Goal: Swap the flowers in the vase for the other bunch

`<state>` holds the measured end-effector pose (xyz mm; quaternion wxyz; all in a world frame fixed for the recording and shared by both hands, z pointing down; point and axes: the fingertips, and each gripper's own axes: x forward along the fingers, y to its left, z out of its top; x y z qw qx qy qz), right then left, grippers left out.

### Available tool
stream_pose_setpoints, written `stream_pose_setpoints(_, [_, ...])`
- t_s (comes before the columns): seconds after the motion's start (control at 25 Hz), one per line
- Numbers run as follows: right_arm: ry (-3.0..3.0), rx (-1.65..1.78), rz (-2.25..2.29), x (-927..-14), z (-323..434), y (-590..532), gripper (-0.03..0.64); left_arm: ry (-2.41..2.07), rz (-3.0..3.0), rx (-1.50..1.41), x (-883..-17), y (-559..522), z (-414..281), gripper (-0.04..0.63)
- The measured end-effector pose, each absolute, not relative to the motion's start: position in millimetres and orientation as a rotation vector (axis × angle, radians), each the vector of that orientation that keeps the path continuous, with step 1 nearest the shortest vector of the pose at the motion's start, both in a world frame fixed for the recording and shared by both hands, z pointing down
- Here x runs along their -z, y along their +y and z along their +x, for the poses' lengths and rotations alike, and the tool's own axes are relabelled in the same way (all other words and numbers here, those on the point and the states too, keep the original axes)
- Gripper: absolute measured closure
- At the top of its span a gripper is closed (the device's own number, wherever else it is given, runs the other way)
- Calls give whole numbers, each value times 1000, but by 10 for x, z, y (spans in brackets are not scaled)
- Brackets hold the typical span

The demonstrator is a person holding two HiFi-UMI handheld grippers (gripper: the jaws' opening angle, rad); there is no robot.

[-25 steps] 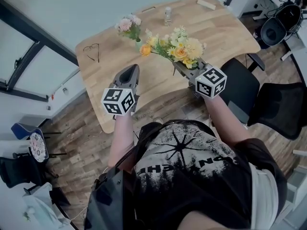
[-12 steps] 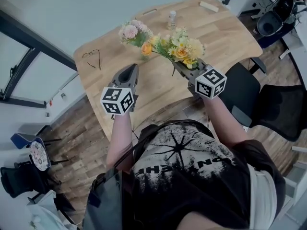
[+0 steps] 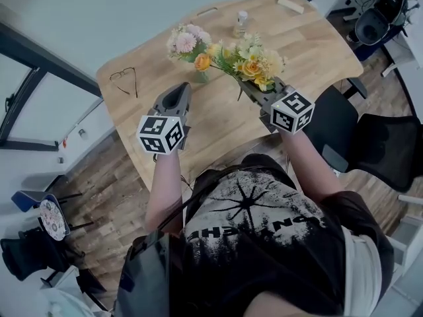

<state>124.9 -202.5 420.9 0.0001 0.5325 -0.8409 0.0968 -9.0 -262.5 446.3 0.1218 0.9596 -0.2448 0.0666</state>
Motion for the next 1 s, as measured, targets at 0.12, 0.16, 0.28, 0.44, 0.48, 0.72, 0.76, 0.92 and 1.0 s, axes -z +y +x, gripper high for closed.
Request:
stream_pose_setpoints(0.12, [-2638,-313,1652,-4213,1298,-2118,545,-723,2784,-189,-4466,-2718,-39,581])
stream_pose_setpoints(0.16, [-2637,-318,1643,-4218,1327,-2153,545,-729,2780,-189,-4461,-2747,-11,581])
stream_pose_setpoints(0.28, [-2649,-325,1618,-4225,1375,-2194,545,-759,2771,-186,-4441,-2776,11,581])
stream_pose_setpoints(0.44, [-2680,-321,1559,-4219,1444,-2327,545,-832,2752,-171,-4413,-2892,18,581])
stream_pose_setpoints(0.48, [-2687,-322,1540,-4214,1462,-2372,545,-853,2744,-166,-4403,-2926,20,581])
stream_pose_setpoints(0.72, [-2732,-320,1469,-4146,1621,-2534,545,-979,2706,-148,-4336,-3079,55,580])
stream_pose_setpoints(0.76, [-2739,-316,1458,-4133,1645,-2560,545,-1001,2702,-154,-4331,-3112,65,580])
stream_pose_setpoints(0.92, [-2751,-313,1433,-4121,1715,-2617,545,-1080,2696,-227,-4364,-3212,75,578])
stream_pose_setpoints(1.0, [-2753,-315,1424,-4127,1738,-2634,545,-1089,2692,-250,-4373,-3252,76,577])
